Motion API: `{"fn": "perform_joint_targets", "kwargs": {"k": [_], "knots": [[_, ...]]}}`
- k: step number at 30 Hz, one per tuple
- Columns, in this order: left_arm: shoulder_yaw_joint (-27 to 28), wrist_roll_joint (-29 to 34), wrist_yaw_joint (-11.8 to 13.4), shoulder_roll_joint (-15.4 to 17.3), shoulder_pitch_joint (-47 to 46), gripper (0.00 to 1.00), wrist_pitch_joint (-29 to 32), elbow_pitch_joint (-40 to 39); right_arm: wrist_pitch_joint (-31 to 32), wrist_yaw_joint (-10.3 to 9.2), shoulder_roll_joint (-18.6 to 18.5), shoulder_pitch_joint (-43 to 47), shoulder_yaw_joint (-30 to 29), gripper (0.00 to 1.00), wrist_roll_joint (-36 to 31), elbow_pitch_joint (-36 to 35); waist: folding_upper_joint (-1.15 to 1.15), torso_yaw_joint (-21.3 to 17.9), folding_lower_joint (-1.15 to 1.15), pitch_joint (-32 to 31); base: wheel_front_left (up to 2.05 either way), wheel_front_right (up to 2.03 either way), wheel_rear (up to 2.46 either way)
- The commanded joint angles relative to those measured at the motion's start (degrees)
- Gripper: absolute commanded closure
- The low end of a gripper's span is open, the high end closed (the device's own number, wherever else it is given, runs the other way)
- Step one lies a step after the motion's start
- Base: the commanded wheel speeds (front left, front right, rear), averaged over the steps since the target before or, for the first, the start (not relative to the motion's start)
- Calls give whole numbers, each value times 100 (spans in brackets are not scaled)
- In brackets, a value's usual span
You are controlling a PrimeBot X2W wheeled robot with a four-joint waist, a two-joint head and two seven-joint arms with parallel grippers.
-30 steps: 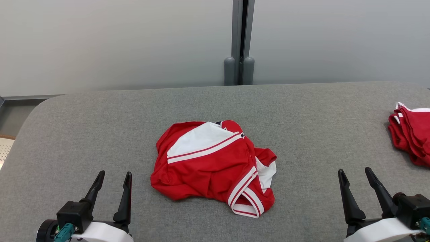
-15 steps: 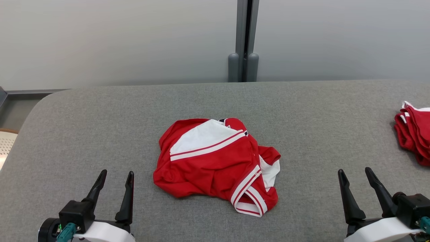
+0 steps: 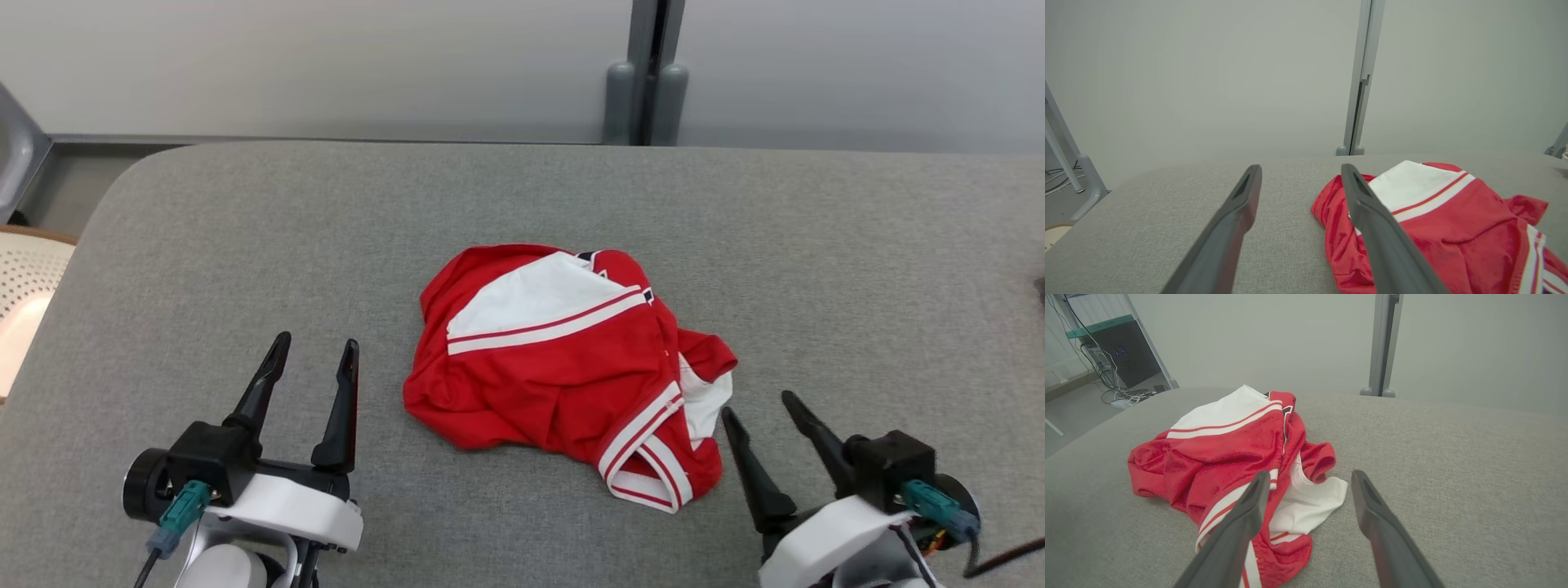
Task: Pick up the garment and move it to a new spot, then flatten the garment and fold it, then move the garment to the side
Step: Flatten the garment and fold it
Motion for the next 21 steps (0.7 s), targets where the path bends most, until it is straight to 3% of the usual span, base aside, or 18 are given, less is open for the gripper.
{"fn": "perform_joint_targets", "kwargs": {"k": [1, 10, 11, 12, 13, 21], "knots": [[-19, 39, -24, -31, -130, 0, -41, 49, 7, 0, -66, -169, 173, 0, 73, 170, 0, 265, 0, 257, 0, 0, 0], [-85, 57, -90, -207, -504, 0, -165, 277, -186, 0, -160, -1017, 890, 0, 249, 1296, 0, 587, 0, 603, 0, 0, 0], [-77, 62, -90, -214, -519, 0, -175, 286, -187, 0, -127, -1059, 939, 49, 311, 1356, 0, 590, 0, 621, 0, 0, 0], [-64, 65, -91, -220, -529, 0, -183, 300, -213, 0, -145, -1124, 1010, 69, 287, 1393, 0, 590, 0, 641, 0, 0, 0], [-56, 69, -92, -227, -539, 0, -190, 320, -241, 0, -129, -1168, 1052, 100, 326, 1428, 0, 586, 0, 654, 0, 0, 0], [21, 122, -88, -237, -596, 0, -205, 364, -630, 0, -102, -1333, 1236, 100, 324, 974, 0, 352, 0, 625, 0, 0, 0]]}}
